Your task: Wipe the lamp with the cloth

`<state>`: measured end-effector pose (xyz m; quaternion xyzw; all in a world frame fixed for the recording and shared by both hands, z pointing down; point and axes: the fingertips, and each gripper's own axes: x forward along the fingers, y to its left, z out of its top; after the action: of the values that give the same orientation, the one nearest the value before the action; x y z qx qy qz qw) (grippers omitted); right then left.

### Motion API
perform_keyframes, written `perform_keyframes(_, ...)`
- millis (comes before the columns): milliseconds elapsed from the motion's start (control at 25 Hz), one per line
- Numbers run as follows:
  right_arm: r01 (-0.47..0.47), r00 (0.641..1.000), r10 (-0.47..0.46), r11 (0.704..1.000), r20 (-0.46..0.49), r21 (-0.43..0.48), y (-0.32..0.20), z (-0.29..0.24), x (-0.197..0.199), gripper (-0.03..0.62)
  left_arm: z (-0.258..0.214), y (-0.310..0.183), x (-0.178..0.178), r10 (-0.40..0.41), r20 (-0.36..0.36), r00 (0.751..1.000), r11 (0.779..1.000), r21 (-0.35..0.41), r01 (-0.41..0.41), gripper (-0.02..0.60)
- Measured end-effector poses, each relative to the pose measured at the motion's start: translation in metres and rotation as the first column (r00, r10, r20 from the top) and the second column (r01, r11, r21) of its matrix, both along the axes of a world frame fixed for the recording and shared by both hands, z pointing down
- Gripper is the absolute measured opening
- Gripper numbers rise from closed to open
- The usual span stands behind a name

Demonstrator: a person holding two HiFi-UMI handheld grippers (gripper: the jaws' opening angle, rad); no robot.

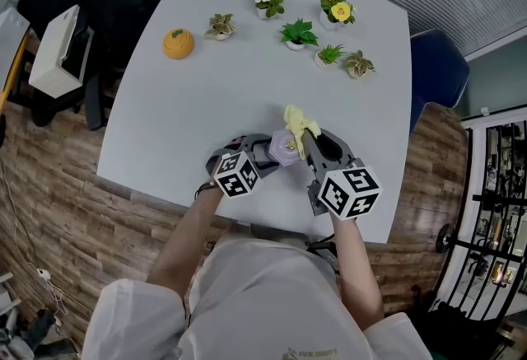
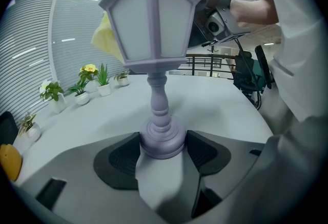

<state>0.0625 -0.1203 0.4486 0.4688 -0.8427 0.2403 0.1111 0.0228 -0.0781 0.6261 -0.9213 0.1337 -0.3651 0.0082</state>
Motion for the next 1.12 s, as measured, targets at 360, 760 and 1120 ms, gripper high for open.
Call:
perform_keyframes(360,-0.016,1.000,0.016,1.000,0.013,-0.005,0.001,0.004,0.006,0.049,0.000,-0.001,0.000,0.000,0.000,1.000,1.000,-0.001,0.000,0.296)
perform_keyframes(760,-0.047,0.998,0.048,0.999,0.045,-0.029,0.003,0.007,0.013,0.049,0.001,-0.001,0.000,0.000,0.001,1.000,1.000,0.000,0.000,0.296)
perform_keyframes(1120,-0.083,0.993,0.087,0.995,0.081,-0.056,0.005,0.013,0.021,0.049,0.000,-0.001,0.001,0.001,0.000,1.000,1.000,0.000,-0.001,0.296)
